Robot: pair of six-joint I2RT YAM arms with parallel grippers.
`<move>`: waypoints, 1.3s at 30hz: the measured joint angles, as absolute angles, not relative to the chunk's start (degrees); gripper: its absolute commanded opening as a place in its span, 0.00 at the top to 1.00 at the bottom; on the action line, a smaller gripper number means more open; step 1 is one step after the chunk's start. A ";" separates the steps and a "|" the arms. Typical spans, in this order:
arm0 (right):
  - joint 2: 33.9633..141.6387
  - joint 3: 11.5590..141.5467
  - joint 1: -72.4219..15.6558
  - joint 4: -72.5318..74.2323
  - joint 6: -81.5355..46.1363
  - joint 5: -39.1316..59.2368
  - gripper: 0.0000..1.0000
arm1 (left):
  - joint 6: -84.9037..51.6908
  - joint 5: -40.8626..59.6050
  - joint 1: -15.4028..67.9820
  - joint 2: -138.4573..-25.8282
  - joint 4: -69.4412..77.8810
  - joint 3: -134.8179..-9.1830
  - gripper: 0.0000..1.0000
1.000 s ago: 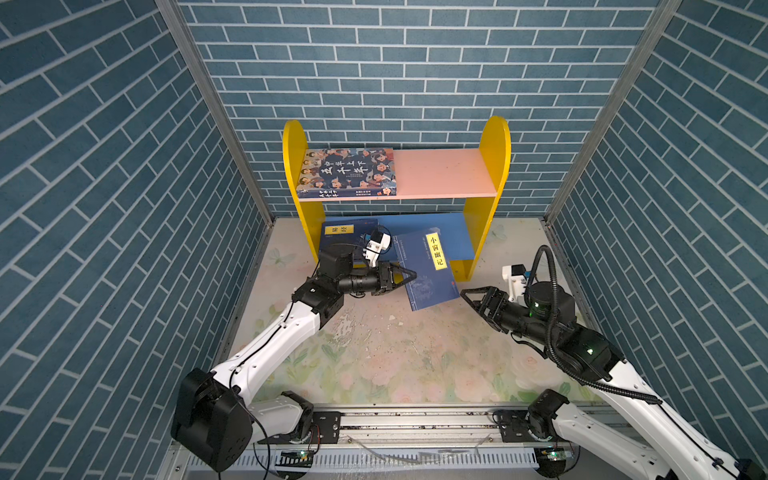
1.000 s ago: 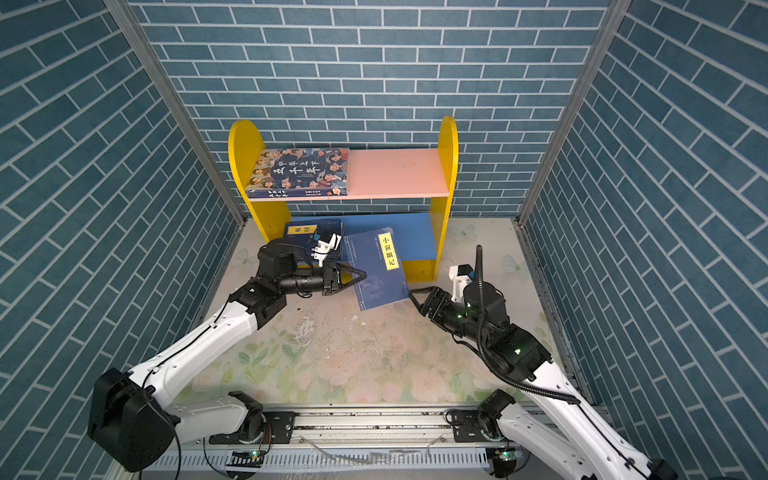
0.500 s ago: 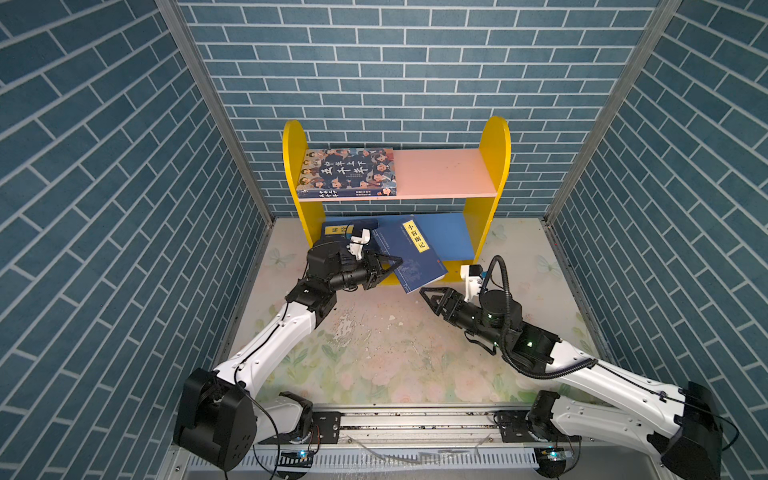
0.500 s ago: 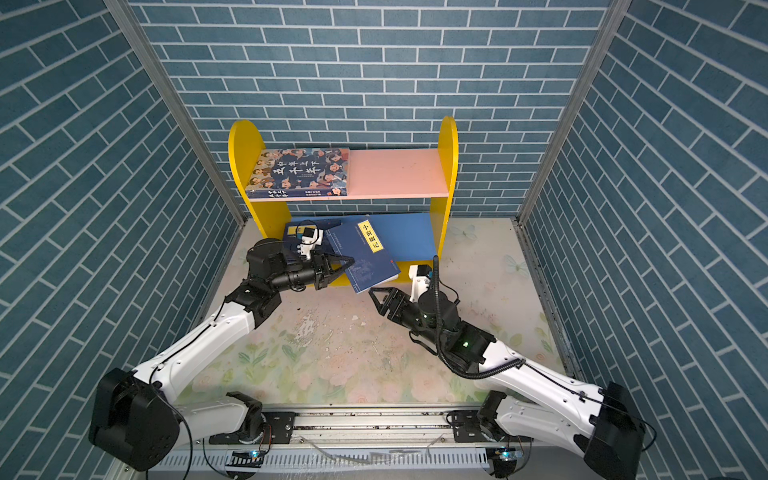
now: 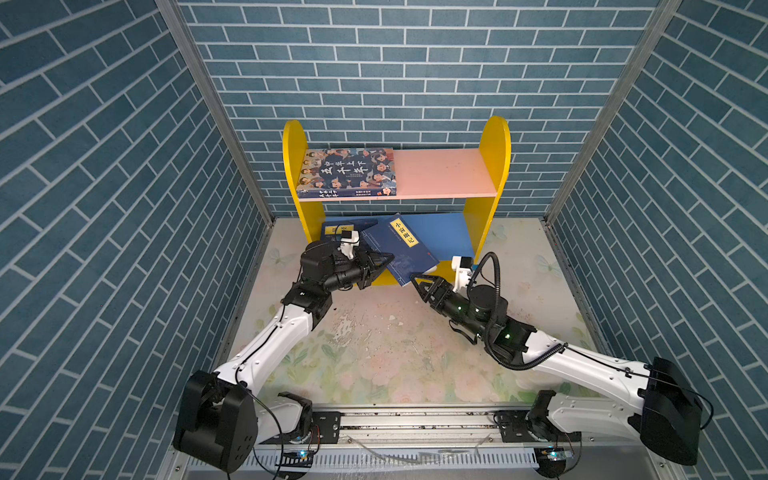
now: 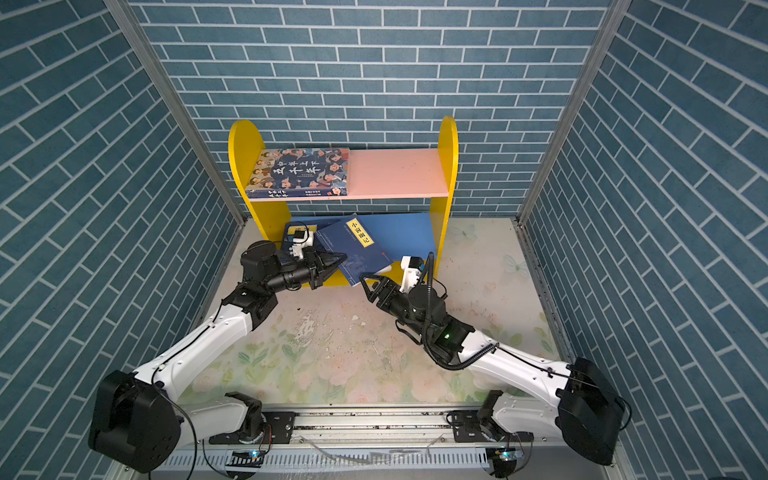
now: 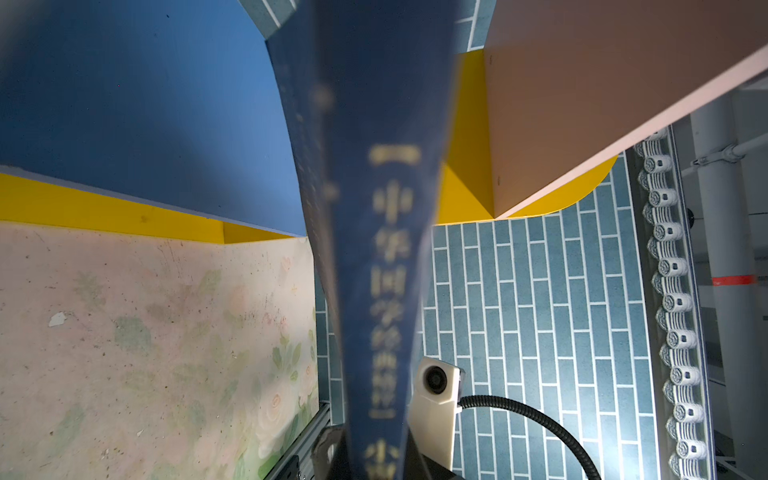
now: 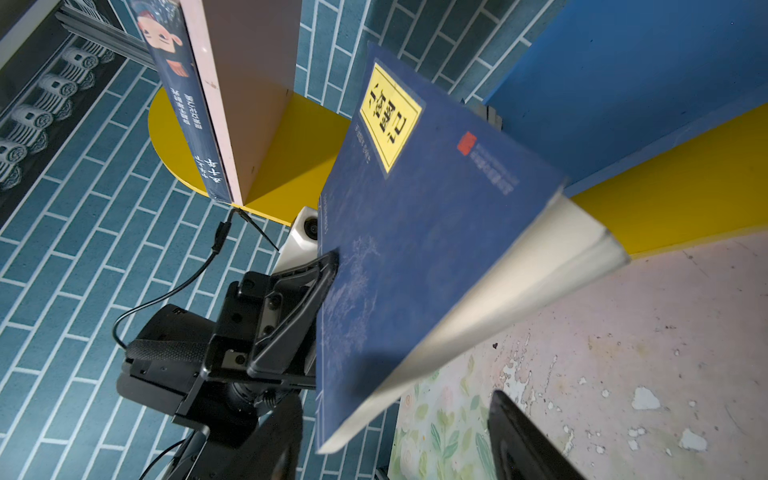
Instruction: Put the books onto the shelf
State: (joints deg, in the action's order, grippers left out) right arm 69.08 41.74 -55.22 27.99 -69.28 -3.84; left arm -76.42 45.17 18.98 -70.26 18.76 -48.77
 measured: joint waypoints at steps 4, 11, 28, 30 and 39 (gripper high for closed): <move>71.31 42.48 -54.54 30.96 -69.97 -3.68 0.32 | -77.03 45.12 18.87 -69.34 19.16 -48.77 1.00; 72.82 42.59 -52.34 34.98 -70.81 -3.68 0.44 | -77.17 45.12 18.04 -66.85 18.70 -48.21 1.00; 80.40 44.73 -48.97 42.87 -75.11 0.91 0.93 | -76.27 43.33 16.14 -66.43 13.19 -46.35 0.89; 80.71 45.04 -48.60 42.78 -75.18 2.02 0.96 | -76.12 43.31 15.94 -66.43 12.53 -46.24 0.78; 84.36 49.32 -43.88 41.54 -75.18 6.35 0.98 | -74.91 43.13 13.10 -66.02 10.17 -45.82 0.40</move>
State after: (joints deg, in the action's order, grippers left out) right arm 84.36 49.32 -43.88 41.54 -75.18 6.35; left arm -74.91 43.13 13.10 -66.02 10.17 -45.82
